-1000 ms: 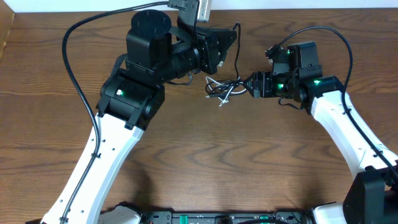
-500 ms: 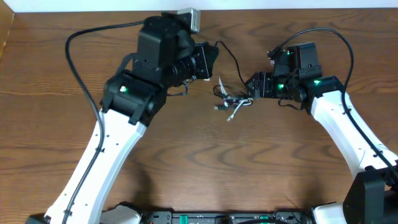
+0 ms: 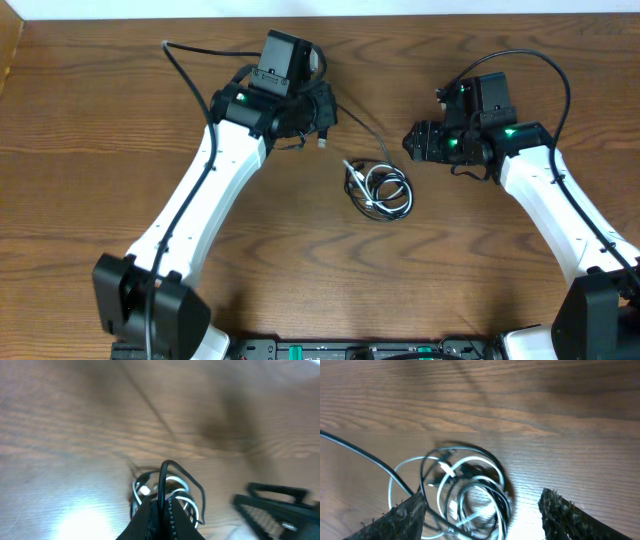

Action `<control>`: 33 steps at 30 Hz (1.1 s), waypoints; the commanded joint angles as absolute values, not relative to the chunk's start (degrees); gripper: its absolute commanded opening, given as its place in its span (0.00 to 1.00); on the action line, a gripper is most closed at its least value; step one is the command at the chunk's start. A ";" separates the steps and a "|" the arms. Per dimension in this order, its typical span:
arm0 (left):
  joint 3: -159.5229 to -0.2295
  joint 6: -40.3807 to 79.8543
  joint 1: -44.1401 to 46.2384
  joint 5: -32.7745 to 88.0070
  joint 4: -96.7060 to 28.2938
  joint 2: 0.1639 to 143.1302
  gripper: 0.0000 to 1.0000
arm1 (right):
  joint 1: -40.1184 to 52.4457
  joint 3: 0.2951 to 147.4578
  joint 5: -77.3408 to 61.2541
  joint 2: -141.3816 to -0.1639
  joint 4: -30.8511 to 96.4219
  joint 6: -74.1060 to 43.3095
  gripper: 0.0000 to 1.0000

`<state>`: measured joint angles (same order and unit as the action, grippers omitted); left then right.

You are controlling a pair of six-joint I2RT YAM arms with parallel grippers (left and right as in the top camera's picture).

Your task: Untangle cables

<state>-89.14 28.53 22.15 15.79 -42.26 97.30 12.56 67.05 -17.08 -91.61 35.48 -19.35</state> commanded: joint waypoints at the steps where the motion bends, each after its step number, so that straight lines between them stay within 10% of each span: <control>1: -89.10 26.68 21.04 14.24 -44.12 100.05 0.07 | 12.73 66.78 -14.85 -91.88 35.88 -20.12 0.70; 16: -89.10 21.15 20.84 5.28 -48.86 102.43 0.08 | 12.69 66.78 -13.56 -91.90 36.12 -20.12 0.72; 21: -89.12 19.73 20.84 5.26 -49.04 102.39 0.45 | 12.69 66.78 -13.41 -91.88 36.32 -20.10 0.73; 33: -89.10 11.18 23.20 13.61 -44.49 95.09 0.33 | 9.10 66.78 -11.07 -91.90 37.06 -19.73 0.75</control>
